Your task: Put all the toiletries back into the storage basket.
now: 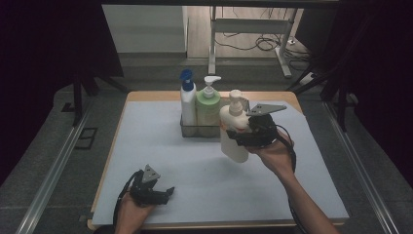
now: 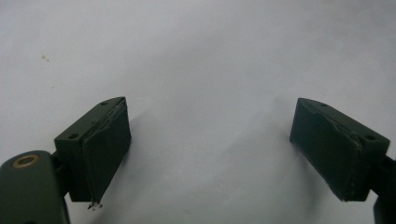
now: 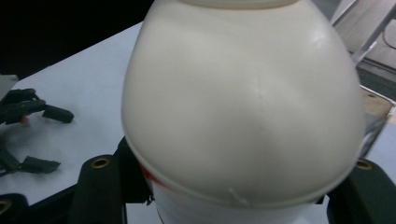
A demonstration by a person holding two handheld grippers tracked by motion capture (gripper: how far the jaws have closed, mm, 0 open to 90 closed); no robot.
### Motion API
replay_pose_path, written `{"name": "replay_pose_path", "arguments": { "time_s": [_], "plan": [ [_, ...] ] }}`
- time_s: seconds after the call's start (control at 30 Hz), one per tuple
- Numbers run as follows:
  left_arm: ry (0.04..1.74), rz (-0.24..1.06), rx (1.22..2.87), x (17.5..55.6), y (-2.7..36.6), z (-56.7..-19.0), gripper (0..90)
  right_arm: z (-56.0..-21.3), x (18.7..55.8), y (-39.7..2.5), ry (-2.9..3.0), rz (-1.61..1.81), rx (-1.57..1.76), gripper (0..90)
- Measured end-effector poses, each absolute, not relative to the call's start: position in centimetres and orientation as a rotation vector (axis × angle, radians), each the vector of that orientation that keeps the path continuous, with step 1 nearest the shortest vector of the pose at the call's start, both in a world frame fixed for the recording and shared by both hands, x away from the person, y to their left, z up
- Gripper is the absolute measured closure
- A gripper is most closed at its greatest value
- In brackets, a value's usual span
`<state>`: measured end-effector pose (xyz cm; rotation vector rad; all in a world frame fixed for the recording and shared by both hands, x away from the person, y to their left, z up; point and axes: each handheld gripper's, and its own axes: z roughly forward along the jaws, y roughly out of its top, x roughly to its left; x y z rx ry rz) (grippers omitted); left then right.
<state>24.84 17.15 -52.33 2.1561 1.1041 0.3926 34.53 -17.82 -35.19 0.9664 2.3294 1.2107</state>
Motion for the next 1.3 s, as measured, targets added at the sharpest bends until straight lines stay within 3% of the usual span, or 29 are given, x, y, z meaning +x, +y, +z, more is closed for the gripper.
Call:
{"name": "replay_pose_path", "arguments": {
  "time_s": [0.47,1.3],
  "plan": [
    [1.104,0.393,2.156,24.8,17.2,-52.3,12.3,-34.4,36.3,-19.9,2.237,1.182,1.067,37.1],
    [1.105,0.392,2.156,24.9,17.2,-52.3,12.4,-33.5,40.8,-18.7,2.133,1.185,1.152,37.1]
  ]
}}
